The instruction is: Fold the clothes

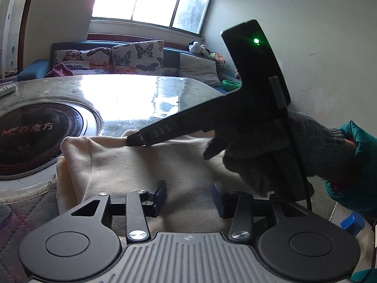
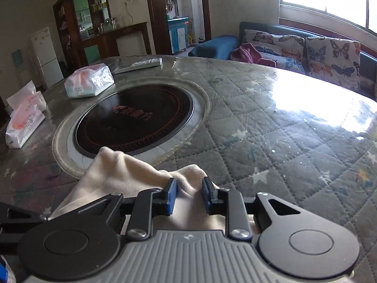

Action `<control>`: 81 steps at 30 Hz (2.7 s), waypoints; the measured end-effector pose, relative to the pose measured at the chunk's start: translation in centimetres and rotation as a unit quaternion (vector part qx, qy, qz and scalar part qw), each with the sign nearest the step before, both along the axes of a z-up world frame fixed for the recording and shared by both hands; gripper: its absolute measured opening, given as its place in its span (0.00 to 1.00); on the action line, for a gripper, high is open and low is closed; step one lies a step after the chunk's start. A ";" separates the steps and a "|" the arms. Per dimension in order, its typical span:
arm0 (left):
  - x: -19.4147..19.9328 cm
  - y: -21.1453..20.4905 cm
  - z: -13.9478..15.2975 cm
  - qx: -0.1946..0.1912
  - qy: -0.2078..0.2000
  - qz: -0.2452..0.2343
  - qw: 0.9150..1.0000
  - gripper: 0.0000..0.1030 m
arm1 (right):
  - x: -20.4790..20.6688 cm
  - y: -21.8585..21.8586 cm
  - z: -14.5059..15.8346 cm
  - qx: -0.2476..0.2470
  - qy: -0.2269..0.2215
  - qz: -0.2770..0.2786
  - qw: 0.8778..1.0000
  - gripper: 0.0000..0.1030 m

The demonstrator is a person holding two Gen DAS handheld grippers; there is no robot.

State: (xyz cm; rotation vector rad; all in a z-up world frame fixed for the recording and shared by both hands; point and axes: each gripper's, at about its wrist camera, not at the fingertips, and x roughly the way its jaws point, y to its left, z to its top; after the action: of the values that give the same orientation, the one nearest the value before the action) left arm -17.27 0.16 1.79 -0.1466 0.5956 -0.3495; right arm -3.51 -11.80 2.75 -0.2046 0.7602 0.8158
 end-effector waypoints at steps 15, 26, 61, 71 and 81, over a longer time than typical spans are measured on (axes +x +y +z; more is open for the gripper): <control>-2.6 1.4 0.1 -0.013 -0.004 0.022 1.000 0.78 | -1.1 4.2 0.4 -0.024 -0.025 0.063 0.997 0.50; -3.3 2.7 1.1 -0.018 -0.013 0.058 0.998 0.85 | -2.1 4.1 2.0 -0.021 -0.036 0.087 0.995 0.68; -2.5 10.6 3.4 0.011 0.000 0.230 0.973 1.00 | -12.9 1.7 -0.1 -0.047 -0.170 0.109 0.978 1.00; 1.6 7.0 2.2 0.070 0.022 0.215 0.974 1.00 | -15.2 0.4 0.2 -0.021 -0.157 0.123 0.980 1.00; 2.3 6.7 -0.3 0.065 0.052 0.230 0.970 1.00 | -13.0 -8.3 -0.7 0.020 -0.070 0.009 0.997 1.00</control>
State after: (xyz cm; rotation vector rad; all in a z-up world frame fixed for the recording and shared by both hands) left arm -15.00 6.86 1.50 -0.1739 0.6662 0.1489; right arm -16.50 -20.06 2.04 -0.2310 0.6115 0.8249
